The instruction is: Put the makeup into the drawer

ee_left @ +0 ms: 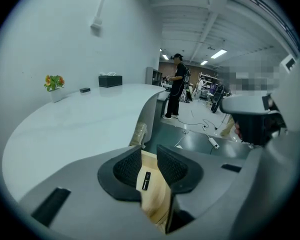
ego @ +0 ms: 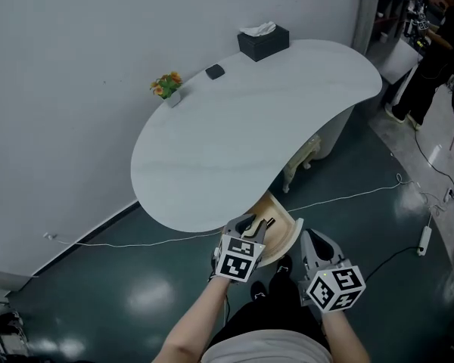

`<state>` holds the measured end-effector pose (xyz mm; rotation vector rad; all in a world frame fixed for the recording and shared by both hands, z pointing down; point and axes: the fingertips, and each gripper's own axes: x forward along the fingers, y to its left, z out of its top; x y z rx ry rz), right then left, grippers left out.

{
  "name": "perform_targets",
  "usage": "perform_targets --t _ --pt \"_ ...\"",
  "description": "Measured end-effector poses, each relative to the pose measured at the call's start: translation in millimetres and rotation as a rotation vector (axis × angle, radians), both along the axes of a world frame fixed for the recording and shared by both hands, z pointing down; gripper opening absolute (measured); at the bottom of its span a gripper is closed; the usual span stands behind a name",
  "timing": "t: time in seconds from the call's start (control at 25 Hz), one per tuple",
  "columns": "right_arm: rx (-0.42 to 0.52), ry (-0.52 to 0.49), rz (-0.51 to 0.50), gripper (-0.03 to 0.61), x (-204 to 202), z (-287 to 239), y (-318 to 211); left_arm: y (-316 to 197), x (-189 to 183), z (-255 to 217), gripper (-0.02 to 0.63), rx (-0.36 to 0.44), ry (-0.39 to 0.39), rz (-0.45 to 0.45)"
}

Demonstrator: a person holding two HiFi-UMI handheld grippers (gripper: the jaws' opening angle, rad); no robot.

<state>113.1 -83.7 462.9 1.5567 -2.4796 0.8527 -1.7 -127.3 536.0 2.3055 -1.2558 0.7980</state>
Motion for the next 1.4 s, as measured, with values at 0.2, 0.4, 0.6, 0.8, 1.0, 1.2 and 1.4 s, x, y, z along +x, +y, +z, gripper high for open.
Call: perform_targets --t 0.2,0.4,0.6,0.8,1.0,1.2,1.4 --pt "0.027 0.004 -0.004 0.003 -8 -10 4 8 -18 -22 0.094 0.047 0.016 -0.033" --pt "0.045 0.012 -0.011 0.003 -16 -16 7 15 -41 -37 0.086 0.083 0.029 -0.084" --pt "0.058 0.016 -0.019 0.003 -21 -22 12 26 -62 -47 0.08 0.108 0.048 -0.143" --pt "0.062 0.024 -0.034 0.002 -30 -25 18 39 -78 -56 0.071 0.126 0.071 -0.183" --pt "0.069 0.03 -0.053 0.002 -40 -28 23 50 -95 -65 0.054 0.151 0.094 -0.238" --pt "0.075 0.038 -0.071 0.002 -49 -30 28 61 -112 -76 0.052 0.181 0.115 -0.28" --pt "0.078 0.037 -0.08 0.003 -55 -30 32 71 -129 -83 0.049 0.203 0.123 -0.318"
